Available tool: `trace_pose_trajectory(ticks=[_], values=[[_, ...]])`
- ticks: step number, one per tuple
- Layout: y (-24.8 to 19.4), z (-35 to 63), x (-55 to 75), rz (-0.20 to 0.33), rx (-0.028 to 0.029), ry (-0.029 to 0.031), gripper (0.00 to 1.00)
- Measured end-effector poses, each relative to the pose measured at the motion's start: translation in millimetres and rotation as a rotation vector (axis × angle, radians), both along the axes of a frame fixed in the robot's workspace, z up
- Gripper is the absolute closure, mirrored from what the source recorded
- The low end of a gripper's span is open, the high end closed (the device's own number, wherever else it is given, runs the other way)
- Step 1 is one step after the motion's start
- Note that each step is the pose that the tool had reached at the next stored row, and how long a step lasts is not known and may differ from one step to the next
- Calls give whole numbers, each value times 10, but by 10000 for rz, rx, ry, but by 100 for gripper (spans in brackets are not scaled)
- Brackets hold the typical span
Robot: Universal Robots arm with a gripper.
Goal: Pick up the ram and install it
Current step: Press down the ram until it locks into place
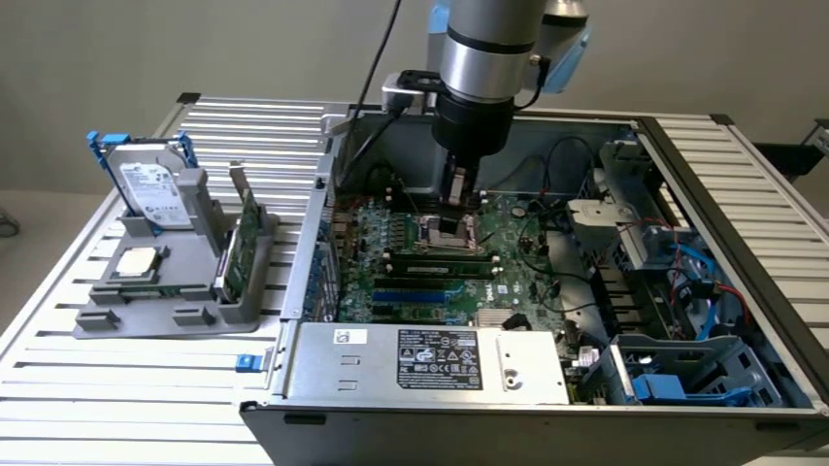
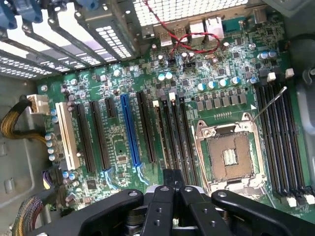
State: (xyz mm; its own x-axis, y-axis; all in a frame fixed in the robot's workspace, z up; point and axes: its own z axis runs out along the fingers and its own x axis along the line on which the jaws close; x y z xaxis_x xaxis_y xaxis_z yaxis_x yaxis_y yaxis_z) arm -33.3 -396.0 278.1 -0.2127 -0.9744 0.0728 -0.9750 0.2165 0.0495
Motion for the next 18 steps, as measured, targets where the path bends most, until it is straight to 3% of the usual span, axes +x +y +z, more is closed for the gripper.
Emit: trace_pose_trajectory(ticks=[5,12,18], values=[[0,-10,0,-715,36,-5,89],[0,-39,0,-1501,318,-9,89],[0,-51,1,-2093,386,-84,89]])
